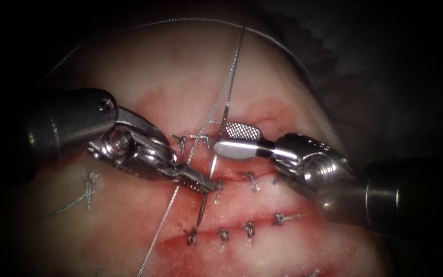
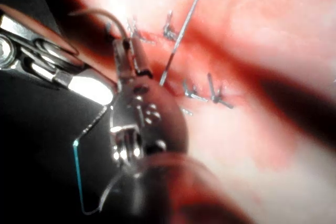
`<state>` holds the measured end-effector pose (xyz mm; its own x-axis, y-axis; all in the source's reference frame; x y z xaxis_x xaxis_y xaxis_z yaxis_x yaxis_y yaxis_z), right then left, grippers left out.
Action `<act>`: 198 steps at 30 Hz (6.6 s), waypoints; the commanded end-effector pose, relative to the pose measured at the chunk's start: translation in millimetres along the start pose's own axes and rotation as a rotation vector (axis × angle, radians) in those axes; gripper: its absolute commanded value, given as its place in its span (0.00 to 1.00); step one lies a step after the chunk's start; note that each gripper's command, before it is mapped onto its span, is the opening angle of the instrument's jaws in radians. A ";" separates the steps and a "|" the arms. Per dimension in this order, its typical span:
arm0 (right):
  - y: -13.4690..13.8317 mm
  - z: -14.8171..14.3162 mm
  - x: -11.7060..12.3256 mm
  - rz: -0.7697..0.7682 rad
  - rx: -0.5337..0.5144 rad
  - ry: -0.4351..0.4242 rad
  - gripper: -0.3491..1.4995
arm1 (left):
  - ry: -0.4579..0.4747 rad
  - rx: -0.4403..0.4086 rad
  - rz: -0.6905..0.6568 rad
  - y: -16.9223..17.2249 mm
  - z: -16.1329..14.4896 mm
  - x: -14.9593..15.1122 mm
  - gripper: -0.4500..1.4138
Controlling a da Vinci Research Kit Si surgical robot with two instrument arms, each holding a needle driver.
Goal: Wound Closure
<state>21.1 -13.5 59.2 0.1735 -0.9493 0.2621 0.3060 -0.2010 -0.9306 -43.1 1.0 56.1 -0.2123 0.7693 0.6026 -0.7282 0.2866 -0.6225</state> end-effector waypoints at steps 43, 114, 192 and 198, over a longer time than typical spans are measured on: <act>-1.3 -6.5 -9.5 -0.268 -0.080 -0.101 0.00 | -0.140 -0.570 -2.003 4.4 -15.7 5.5 0.00; -7.6 -2.0 -12.5 -1.775 -0.265 -0.584 0.00 | 0.275 -0.815 -1.581 0.7 9.5 10.5 0.00; -7.4 -1.1 -9.7 -2.192 -0.445 -0.394 0.00 | 0.548 -0.877 -1.610 0.6 10.8 11.4 0.00; -7.3 -1.0 -9.4 -2.210 -0.445 -0.400 0.00 | 0.551 -0.879 -1.610 0.6 10.8 11.5 0.00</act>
<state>15.4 -4.0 63.0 0.1036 0.8052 0.5838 0.0725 -0.5916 0.8030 -52.4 2.6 67.9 0.5590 -0.4627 0.6881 0.5248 0.8399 0.1384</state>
